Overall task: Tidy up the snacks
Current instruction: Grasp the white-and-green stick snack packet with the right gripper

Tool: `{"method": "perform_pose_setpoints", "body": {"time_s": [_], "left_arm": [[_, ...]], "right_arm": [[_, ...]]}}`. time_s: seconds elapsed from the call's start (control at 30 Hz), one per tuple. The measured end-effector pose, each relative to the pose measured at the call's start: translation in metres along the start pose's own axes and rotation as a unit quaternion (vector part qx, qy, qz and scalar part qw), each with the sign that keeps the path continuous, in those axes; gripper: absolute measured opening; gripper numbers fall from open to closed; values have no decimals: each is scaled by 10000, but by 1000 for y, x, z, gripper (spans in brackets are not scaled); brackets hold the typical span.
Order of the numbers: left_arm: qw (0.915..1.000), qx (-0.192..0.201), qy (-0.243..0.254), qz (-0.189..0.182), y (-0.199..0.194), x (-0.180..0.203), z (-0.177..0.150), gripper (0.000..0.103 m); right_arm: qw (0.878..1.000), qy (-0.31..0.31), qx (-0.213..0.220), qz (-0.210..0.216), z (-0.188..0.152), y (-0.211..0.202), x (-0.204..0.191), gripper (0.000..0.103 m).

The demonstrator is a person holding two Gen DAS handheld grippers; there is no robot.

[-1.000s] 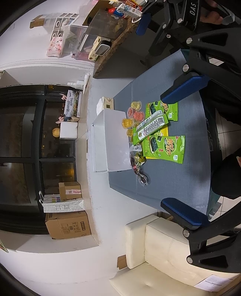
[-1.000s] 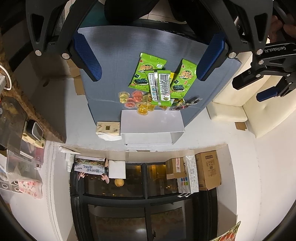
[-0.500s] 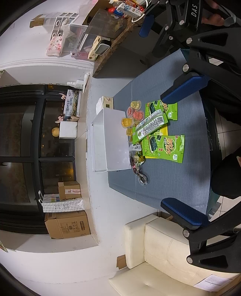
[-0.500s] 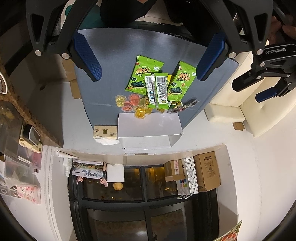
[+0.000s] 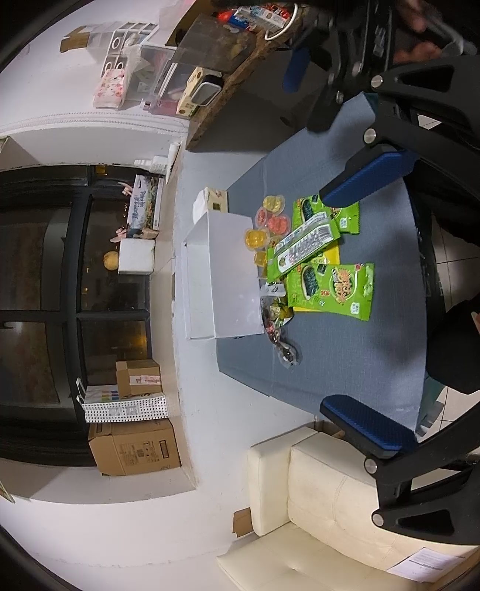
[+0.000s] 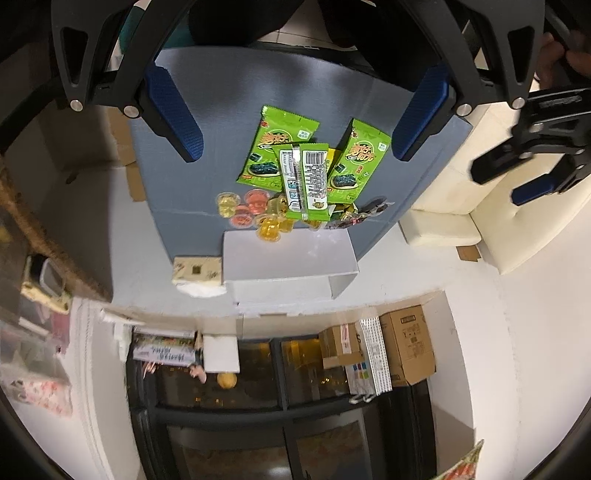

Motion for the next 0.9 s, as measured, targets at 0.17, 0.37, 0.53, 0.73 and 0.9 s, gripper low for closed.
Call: {"method": "perform_pose_setpoints", "body": {"time_s": [0.17,0.37,0.53,0.73,0.9], "left_arm": [[10000,-73,-27,-13,14,-10,4,103],[9998,-219,-45,1,34,-21,5,103],[9992,-397,-98,9,56,-30,5,103],[9979,-634,-105,-10,85,-34,6,103],[9967,-785,-75,-172,112,-31,7,103]], "right_arm": [[9988,-154,-420,186,15,71,-2,103],[9933,-167,-1054,439,31,163,-6,103],[9880,-270,-1426,524,34,206,-9,78],[9853,-282,-1566,621,35,223,-12,70],[9883,-200,-1340,704,39,201,-1,69]]}}
Point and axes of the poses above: each gripper's, at about its wrist camera, not at the fingertips, and y roughly the way its jaws point, x to its right, z to its top, the point moved 7 cm from there along y, roughly the way its jaws point, and after that the axes turned 13 degrees about -x, right-handed, at the moved point
